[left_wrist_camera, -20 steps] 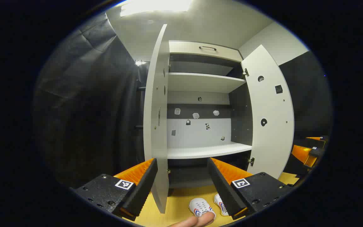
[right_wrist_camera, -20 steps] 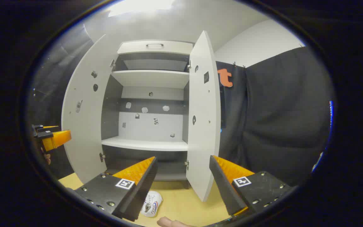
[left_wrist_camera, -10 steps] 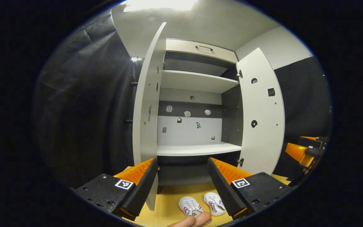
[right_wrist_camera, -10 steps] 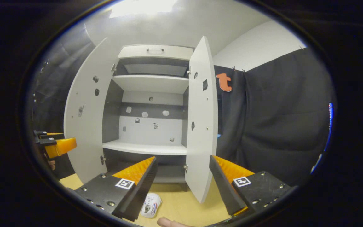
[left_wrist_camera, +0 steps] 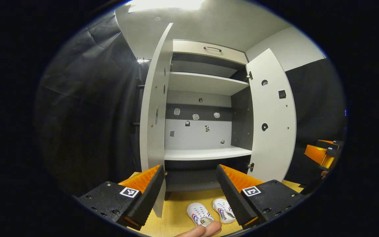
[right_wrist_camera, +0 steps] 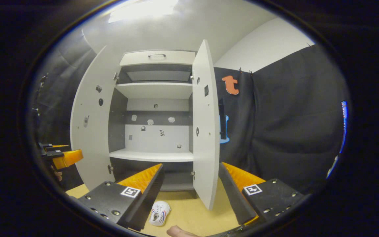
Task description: Grab one shoe with the right hand and put it into the shoe cabinet, grab the other shoe with the left hand and put it into the shoe cabinet; then close the right door with the right hand and the left door with the left hand.
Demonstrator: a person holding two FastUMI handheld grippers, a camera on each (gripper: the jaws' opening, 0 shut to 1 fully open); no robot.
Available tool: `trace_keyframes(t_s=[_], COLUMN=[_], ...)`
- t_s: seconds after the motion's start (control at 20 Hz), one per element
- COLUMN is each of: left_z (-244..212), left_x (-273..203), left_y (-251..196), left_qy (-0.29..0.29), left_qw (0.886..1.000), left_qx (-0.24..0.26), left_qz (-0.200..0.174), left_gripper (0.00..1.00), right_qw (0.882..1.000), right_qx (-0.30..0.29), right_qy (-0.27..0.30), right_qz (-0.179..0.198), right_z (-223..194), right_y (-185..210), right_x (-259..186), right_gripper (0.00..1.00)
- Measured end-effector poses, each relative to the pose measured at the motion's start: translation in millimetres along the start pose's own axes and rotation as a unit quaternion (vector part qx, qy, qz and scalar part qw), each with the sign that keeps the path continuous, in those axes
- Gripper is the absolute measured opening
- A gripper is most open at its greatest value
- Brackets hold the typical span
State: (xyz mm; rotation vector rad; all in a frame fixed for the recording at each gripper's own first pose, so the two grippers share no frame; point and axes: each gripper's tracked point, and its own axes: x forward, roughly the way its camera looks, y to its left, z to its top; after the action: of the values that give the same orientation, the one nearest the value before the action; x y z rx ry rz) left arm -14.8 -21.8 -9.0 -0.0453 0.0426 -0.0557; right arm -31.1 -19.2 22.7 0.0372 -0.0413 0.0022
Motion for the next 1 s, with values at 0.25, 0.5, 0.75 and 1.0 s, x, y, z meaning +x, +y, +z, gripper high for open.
trace_keyframes(t_s=[0.25, 0.5, 0.75, 1.0], left_z=[0, -8, -24, -32], left_x=[-4, -5, -3, -2], left_y=[-5, -5, 7, 20], left_qy=[-0.003, 0.0, 0.014, 0.019], left_qw=[1.0, 1.0, 1.0, 1.0], left_qx=[0.003, 0.011, 0.009, -0.001], left_qz=[-0.006, -0.008, 0.001, 0.007], left_gripper=[0.98, 0.98, 0.98, 1.0], right_qw=[1.0, 0.999, 0.992, 0.975], right_qx=[-0.004, -0.005, -0.024, -0.036], right_qy=[0.013, 0.035, 0.113, 0.198], right_qz=[-0.014, 0.005, 0.048, 0.098], right_z=[-10, -41, -139, -247], right_y=[-6, 8, 56, 121], right_x=[2, 12, 39, 55], right_gripper=[0.93, 0.98, 0.98, 0.98])
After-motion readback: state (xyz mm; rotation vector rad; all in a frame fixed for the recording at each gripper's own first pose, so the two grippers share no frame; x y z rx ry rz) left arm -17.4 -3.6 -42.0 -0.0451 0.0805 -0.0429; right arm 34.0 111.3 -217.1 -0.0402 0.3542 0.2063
